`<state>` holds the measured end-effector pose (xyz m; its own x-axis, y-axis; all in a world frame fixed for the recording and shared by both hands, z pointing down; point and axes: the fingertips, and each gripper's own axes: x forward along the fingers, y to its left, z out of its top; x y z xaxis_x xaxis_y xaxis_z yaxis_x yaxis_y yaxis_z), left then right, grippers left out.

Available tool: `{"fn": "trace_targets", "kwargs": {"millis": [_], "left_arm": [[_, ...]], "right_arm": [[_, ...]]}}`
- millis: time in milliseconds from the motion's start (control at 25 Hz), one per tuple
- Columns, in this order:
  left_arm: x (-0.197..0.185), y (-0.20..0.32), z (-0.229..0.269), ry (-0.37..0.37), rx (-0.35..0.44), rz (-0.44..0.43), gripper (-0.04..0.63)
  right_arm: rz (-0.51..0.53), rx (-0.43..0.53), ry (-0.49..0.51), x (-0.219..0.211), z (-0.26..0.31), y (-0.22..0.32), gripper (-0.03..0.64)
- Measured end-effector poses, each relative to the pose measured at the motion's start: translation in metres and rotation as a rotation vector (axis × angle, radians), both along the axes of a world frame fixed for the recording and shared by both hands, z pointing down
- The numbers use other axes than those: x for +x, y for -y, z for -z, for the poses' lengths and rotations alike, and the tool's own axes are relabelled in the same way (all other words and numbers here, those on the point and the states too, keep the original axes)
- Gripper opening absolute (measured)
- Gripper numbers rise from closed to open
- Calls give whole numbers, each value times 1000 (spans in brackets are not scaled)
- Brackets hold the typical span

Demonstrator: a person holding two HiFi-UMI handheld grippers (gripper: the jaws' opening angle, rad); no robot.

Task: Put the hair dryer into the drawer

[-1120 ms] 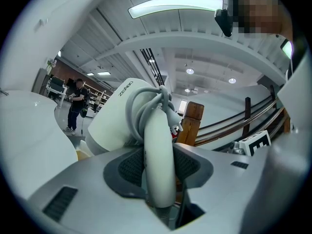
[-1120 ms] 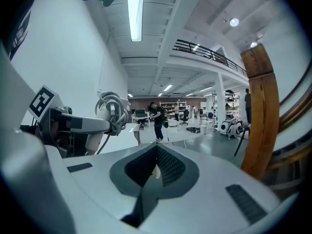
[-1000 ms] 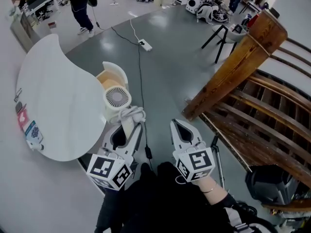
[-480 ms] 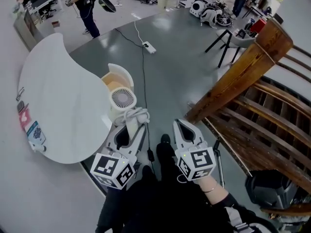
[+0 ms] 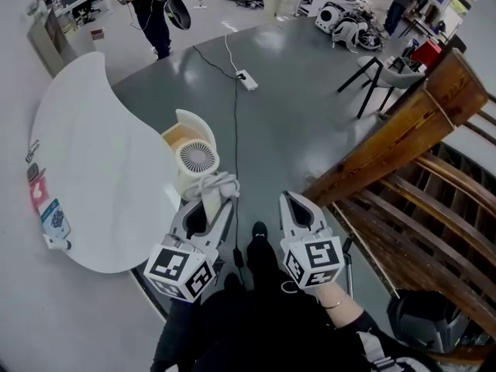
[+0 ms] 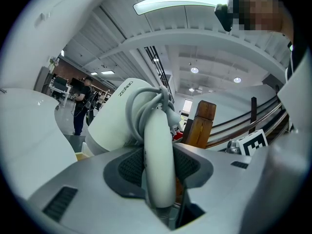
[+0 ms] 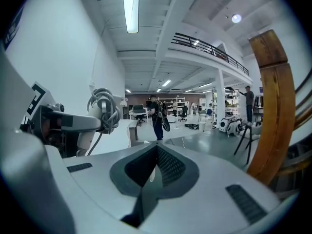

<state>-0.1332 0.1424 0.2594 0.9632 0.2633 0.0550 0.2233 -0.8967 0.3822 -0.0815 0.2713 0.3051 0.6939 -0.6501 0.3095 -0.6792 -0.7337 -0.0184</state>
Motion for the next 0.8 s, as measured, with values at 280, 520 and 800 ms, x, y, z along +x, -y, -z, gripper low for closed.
{"fn": "trace_targets", "kwargs": {"millis": [280, 520, 800], "left_arm": [[58, 3, -14, 37, -7, 48, 167], [109, 12, -28, 82, -18, 119, 167], [155, 31, -43, 131, -34, 223, 167]], "right_arm": [[22, -9, 37, 64, -8, -1, 2], [83, -26, 57, 121, -18, 6, 2], [170, -38, 70, 177, -24, 24, 2]]}}
